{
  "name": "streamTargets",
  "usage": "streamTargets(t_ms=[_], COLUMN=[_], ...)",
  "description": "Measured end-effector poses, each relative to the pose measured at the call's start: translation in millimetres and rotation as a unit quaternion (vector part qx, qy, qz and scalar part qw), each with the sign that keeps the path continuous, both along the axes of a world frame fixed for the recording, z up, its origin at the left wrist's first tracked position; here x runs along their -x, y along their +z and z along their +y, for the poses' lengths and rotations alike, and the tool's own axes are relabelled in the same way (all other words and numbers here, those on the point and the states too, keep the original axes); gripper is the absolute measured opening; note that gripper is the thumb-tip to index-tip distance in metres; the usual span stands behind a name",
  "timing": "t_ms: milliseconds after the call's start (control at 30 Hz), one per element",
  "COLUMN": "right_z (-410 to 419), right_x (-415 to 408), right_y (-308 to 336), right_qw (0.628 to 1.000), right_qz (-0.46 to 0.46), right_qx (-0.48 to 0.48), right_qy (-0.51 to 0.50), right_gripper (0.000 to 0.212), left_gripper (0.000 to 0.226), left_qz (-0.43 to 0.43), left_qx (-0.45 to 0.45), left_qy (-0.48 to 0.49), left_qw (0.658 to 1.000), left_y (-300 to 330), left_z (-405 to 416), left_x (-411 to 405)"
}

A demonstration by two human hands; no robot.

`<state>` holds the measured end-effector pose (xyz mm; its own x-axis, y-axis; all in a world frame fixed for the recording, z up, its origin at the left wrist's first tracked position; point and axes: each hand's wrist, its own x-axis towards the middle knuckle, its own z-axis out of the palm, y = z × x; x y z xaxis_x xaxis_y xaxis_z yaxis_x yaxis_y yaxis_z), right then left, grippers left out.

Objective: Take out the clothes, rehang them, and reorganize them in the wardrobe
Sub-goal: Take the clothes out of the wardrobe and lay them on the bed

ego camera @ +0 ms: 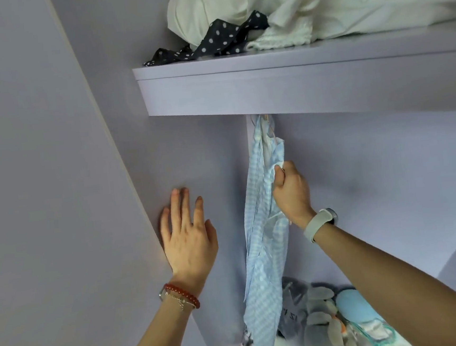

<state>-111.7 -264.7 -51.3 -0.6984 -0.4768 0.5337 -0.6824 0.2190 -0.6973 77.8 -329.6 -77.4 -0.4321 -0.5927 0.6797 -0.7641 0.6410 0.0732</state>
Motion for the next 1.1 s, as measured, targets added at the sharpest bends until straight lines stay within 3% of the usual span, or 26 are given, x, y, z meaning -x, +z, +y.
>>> streamTargets(t_ms=[100,233,333,533,667,767,900,967,1100], right_z=[44,124,182,314,400,449,499,517,538], right_x=[0,1,-13,-64,-115,-162,-232,-265,-323], right_y=[-22,-52,-55,-63,-83,-97,-109,-111,-106], right_qw=[0.999,0.974,0.96,0.935,0.915,0.898,0.871,0.859,0.841], right_qz=[0.028,0.114,0.191,0.237,0.194,0.121,0.032,-0.005,-0.055], right_qx=[-0.036,-0.193,-0.202,-0.233,-0.284,-0.305,-0.291,-0.27,-0.259], right_qy=[0.012,-0.024,-0.042,-0.12,-0.212,-0.293,-0.393,-0.434,-0.472], right_gripper=[0.02,0.021,0.018,0.058,0.047,0.032,0.026,0.024,0.039], left_gripper=[0.052,0.053,0.052,0.048,0.037,0.021,0.011,0.02,0.018], left_qz=[0.015,-0.005,-0.005,-0.025,-0.016,-0.041,-0.059,-0.084,-0.144], left_qx=[-0.016,-0.117,-0.175,-0.105,-0.146,-0.287,-0.383,-0.403,-0.385], left_qy=[-0.023,-0.136,-0.207,-0.414,-0.566,-0.609,-0.653,-0.683,-0.75], left_qw=[0.999,0.984,0.963,0.904,0.811,0.739,0.651,0.603,0.519], left_y=[-1,-11,-19,-37,-64,-88,-111,-108,-95], left_z=[7,31,48,118,182,232,296,324,381], left_x=[7,27,44,65,61,47,20,11,-3])
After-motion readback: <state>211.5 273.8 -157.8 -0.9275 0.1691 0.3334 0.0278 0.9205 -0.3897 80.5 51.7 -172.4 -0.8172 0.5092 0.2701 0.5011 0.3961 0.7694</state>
